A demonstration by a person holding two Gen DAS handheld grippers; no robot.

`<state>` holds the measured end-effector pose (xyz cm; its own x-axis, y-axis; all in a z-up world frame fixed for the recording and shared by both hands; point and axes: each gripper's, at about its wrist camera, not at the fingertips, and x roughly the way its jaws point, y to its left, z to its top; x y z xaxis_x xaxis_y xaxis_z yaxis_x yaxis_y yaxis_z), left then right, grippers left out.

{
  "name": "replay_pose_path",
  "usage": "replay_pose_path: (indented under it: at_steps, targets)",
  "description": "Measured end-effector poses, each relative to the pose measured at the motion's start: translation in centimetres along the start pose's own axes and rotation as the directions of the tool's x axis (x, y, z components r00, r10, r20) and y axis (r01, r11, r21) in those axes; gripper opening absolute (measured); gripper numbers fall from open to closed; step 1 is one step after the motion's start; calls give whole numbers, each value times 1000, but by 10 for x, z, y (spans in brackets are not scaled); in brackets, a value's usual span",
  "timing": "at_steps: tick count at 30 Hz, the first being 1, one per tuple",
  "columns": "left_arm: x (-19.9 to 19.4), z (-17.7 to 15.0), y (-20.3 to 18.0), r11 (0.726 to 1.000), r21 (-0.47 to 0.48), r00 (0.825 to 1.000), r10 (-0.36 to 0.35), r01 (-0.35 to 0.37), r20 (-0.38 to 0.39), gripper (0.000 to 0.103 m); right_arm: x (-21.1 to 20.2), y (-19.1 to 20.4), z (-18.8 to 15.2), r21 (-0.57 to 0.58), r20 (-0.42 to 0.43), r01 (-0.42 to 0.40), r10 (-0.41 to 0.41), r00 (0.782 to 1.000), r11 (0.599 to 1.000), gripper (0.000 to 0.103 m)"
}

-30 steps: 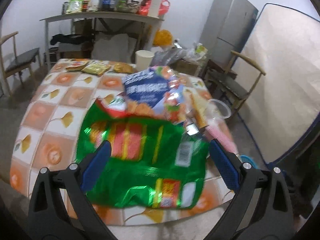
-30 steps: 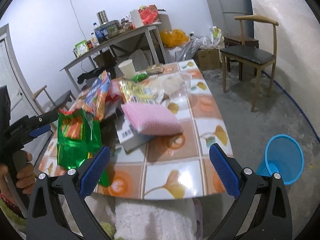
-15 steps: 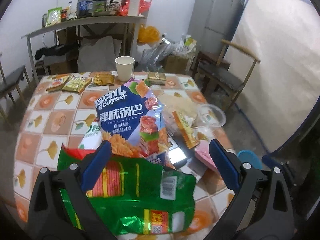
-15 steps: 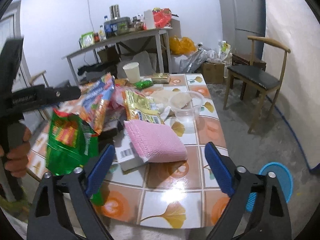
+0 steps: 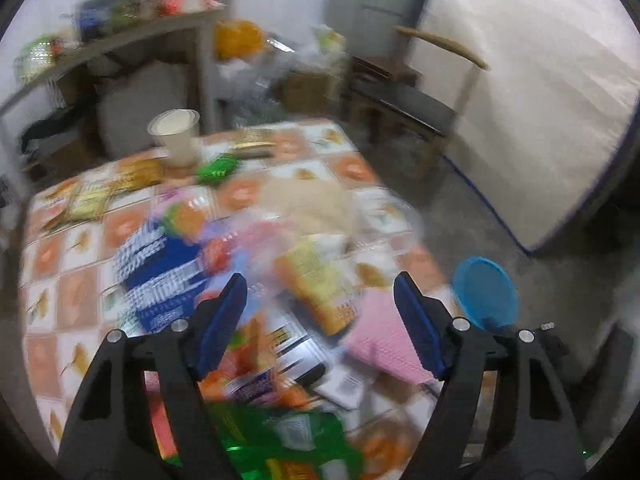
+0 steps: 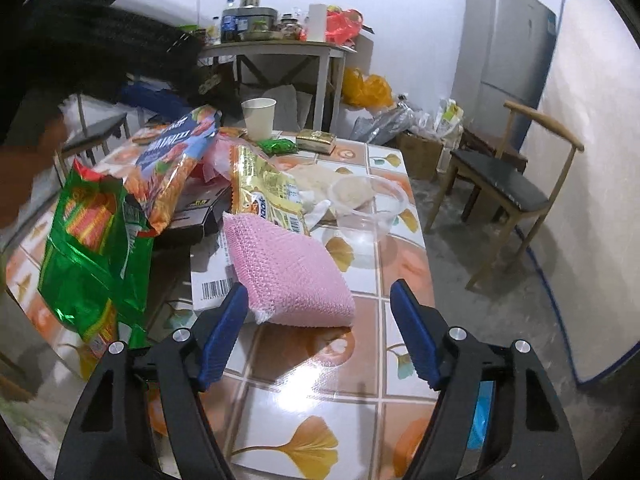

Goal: Collect trash
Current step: 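Reach the right gripper to the pink sponge and close on it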

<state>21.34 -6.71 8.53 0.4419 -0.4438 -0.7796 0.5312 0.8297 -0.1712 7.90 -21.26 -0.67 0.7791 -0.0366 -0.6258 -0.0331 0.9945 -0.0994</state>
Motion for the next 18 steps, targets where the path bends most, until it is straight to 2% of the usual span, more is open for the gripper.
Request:
replay_pose_path:
  at_steps: [2,3,5,7,12,18]
  targets:
    - [15,19,-4,997,-7,994,-76,76,-77,72,2,5,0,-34,6,12,-12,1000,999,71]
    - [28,31,-4,993,-32,983,-115,112,-140,72,3,8,-1,-58,11,25,-24,1000,998,71]
    - [50,49,-7,990,-49,968,-138,131,-209,71,4,13,-1,-94,21,41,-39,999,995,68]
    - [74,64,-17,995,5,961,-91,96,-262,66,6,17,-1,-125,24,53,-51,998,991,67]
    - [124,86,-32,994,108,940,5,33,-340,63,2,22,-3,-179,45,64,-57,997,982,67]
    - [172,91,-28,993,115,902,54,-6,-427,50,-3,28,-11,-227,56,49,-37,998,973,67]
